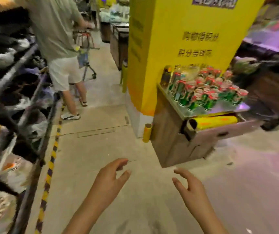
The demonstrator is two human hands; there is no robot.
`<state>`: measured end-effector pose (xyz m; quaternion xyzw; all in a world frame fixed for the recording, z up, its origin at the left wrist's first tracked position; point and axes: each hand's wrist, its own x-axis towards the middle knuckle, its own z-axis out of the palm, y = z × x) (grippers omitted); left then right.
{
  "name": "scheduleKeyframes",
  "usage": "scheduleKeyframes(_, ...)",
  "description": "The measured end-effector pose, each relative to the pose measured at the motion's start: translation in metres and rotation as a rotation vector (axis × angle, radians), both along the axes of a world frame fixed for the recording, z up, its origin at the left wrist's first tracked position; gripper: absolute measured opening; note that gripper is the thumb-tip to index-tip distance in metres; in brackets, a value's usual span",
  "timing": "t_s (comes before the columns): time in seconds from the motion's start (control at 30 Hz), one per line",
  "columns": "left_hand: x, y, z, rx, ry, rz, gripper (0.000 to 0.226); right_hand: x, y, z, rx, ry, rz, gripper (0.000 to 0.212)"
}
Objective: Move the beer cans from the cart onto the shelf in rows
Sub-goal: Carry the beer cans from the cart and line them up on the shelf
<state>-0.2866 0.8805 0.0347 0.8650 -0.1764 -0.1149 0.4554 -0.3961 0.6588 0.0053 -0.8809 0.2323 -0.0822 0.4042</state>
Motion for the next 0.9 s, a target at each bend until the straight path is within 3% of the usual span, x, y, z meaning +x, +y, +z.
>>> scheduleKeyframes(0.27,0.020,-0.169,-0.009,-0.028,0.133,-0.278,0.026,-0.044,-0.121,-0.009,0.144,-0.046,-0.404,0.020)
scheduleKeyframes(0.6,0.118,-0.322,-0.031,-0.077,0.223,-0.148,0.020,0.042,-0.282,0.020,0.165,-0.101,-0.346,0.023)
scheduleKeyframes(0.7,0.141,-0.394,-0.022,-0.109,0.201,-0.194,0.021,0.053,-0.339,0.028,0.119,-0.128,-0.376,0.021)
scheduleKeyframes(0.9,0.157,-0.522,0.002,-0.190,0.210,-0.298,0.018,0.045,-0.433,0.007,0.219,-0.137,-0.488,0.017)
